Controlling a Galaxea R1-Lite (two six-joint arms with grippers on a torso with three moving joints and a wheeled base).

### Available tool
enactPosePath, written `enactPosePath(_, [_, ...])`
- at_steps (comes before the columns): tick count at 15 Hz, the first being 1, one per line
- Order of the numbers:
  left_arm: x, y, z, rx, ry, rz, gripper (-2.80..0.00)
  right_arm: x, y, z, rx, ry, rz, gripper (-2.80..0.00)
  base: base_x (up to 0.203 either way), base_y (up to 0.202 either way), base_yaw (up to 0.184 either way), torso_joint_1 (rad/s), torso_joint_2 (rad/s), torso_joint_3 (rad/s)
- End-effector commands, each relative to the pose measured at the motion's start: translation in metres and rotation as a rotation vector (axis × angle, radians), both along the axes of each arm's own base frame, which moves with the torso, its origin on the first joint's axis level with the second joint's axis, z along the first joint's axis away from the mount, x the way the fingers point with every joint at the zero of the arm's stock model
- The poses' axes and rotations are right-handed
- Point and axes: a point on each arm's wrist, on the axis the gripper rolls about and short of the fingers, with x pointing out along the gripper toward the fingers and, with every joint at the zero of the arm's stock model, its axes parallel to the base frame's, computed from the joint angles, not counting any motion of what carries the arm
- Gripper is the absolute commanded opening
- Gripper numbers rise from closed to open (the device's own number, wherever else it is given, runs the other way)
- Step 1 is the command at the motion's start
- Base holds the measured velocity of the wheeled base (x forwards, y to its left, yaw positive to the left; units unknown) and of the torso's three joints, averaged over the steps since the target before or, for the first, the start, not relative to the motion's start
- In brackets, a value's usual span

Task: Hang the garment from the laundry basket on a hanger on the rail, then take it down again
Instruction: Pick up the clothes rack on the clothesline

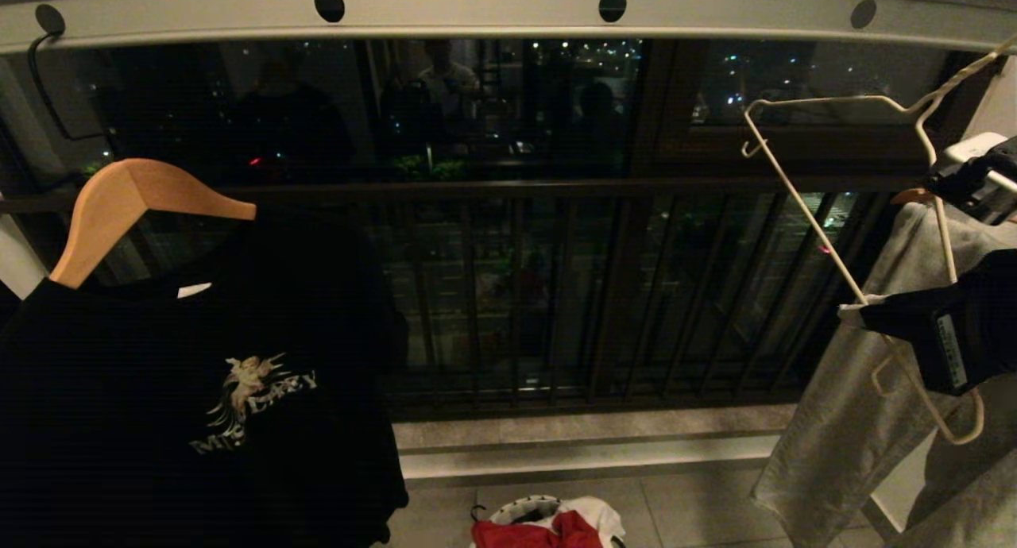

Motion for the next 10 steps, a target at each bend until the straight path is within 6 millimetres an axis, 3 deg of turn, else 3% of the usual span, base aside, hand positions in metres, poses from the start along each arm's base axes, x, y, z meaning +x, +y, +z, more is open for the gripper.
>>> enactPosePath(1, [0.000,0.000,0.000,0.000,-0.001,0.001,-2.80,-0.012,-0.003,0.002,0.007,-0.020,0.013,-2.80,0.000,0.000,0.000,0.000,0.00,0.000])
enactPosePath(5, [0.000,0.000,0.000,0.000,0.001,-0.001,-2.80,-0.032,-0.011,-0.004,-0.018,-0.035,0.056,-2.80,0.000,0.000,0.000,0.000,0.00,0.000])
enactPosePath(10, [0.000,0.000,0.000,0.000,0.001,-0.001,-2.80,-0.065,-0.021,-0.011,0.020,-0.066,0.243,-2.80,0.000,0.000,0.000,0.000,0.00,0.000])
